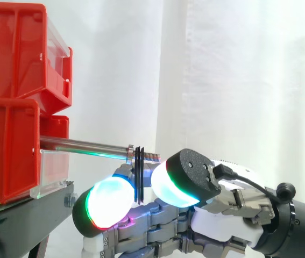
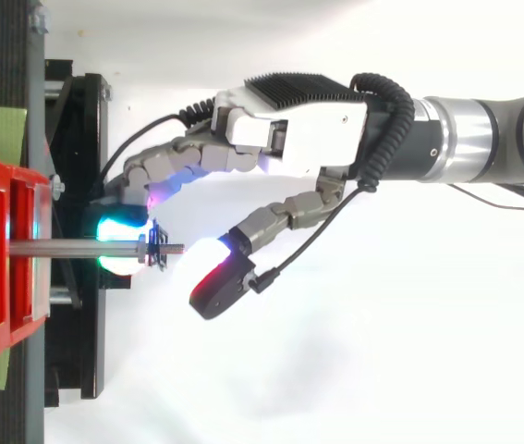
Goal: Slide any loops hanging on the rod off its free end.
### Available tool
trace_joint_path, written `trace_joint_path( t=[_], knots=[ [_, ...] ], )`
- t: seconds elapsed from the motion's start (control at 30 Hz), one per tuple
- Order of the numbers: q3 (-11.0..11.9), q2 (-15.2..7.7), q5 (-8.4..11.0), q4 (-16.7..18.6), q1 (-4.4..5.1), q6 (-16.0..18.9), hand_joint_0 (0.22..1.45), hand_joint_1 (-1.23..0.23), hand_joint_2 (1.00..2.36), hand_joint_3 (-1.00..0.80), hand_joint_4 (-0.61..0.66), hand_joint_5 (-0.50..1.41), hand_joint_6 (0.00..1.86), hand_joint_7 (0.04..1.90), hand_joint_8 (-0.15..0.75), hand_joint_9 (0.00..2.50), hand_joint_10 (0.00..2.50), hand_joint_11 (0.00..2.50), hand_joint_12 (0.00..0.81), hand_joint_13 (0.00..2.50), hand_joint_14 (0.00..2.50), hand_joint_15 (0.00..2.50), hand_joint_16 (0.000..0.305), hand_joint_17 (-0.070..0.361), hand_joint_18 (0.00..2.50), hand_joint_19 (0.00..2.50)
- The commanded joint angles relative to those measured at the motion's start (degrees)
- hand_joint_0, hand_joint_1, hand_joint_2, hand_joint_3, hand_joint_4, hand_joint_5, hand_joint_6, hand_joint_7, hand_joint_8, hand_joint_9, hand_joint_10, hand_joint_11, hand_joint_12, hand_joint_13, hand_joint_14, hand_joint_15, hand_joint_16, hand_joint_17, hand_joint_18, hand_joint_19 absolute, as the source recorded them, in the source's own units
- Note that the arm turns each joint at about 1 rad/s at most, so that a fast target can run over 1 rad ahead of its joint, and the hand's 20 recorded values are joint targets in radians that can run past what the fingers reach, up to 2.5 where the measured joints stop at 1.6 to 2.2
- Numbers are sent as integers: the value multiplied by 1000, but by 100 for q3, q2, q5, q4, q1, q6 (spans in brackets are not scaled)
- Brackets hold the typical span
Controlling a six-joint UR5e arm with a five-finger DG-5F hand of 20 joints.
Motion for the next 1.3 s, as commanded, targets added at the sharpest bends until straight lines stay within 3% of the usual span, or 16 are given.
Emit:
trace_joint_path(
  t=[0.0,0.5,0.6,0.8,0.97,1.27],
  knots=[
    [-74,0,0,15,-15,3,601,-584,1003,-457,258,-116,503,1059,257,698,2,88,317,604,5,144,43,96,676,411],
    [-83,0,0,94,-6,3,604,-580,1004,-455,247,-100,503,1166,258,707,3,87,314,606,5,143,42,95,677,415],
    [-39,0,0,94,-6,3,604,-582,1004,-451,209,-77,500,1315,263,714,2,88,314,608,5,147,43,96,682,411],
    [-48,0,0,68,3,-6,612,-590,1006,-421,182,-100,643,1147,265,721,4,106,316,615,5,143,43,96,689,412],
    [-39,0,0,76,3,-6,611,-582,1015,-292,129,-143,825,943,266,731,6,161,320,627,6,166,43,97,708,417],
    [-48,0,0,94,3,-6,604,-650,1015,-159,101,-150,904,905,283,701,9,274,353,500,4,139,48,107,659,365]
  ],
)
